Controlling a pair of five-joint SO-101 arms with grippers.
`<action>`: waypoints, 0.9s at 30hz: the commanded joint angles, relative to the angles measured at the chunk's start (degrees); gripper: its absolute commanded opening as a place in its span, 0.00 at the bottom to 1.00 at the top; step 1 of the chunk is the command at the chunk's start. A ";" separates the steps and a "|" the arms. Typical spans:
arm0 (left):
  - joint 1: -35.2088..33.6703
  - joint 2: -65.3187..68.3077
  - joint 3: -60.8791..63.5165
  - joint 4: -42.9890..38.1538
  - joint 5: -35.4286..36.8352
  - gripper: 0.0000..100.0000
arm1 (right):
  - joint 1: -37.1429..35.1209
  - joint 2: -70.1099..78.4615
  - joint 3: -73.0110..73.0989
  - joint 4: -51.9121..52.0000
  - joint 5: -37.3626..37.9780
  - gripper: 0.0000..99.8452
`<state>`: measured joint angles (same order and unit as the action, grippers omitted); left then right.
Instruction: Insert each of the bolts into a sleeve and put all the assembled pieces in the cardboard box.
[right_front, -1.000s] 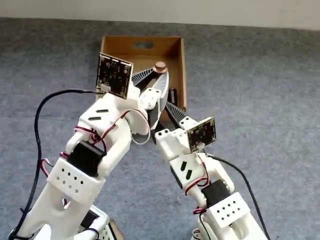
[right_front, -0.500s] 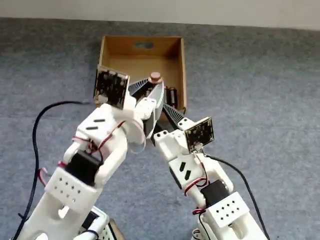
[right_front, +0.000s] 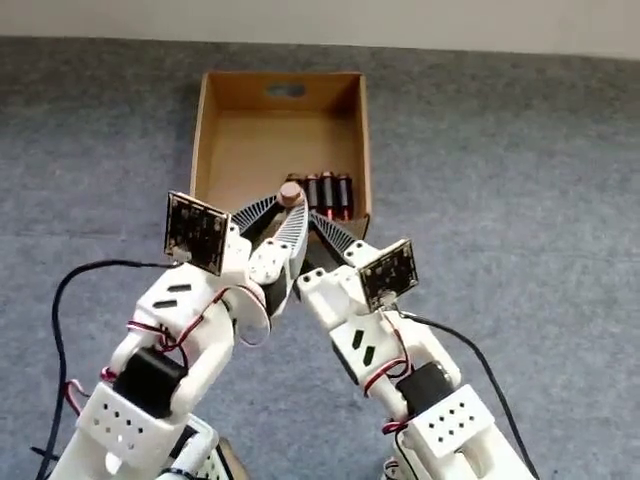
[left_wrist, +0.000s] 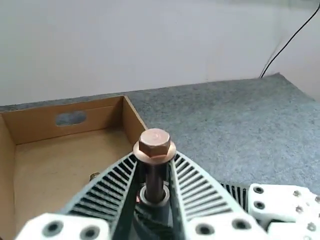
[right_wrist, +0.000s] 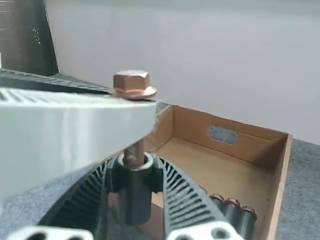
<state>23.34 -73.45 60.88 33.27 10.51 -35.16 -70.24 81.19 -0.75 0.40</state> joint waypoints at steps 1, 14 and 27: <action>-0.84 -1.89 -2.51 6.68 -0.18 0.03 | 0.92 -0.66 -0.48 -0.92 0.44 0.01; -5.58 -2.42 -19.74 23.82 -0.09 0.09 | 0.92 -0.66 1.10 -0.92 0.44 0.01; -35.30 -2.42 6.81 38.15 -11.87 0.02 | 1.89 -0.48 -7.34 13.76 -4.57 0.01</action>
<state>-5.76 -75.21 59.12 73.54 5.41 -34.81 -70.15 82.07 4.44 -1.01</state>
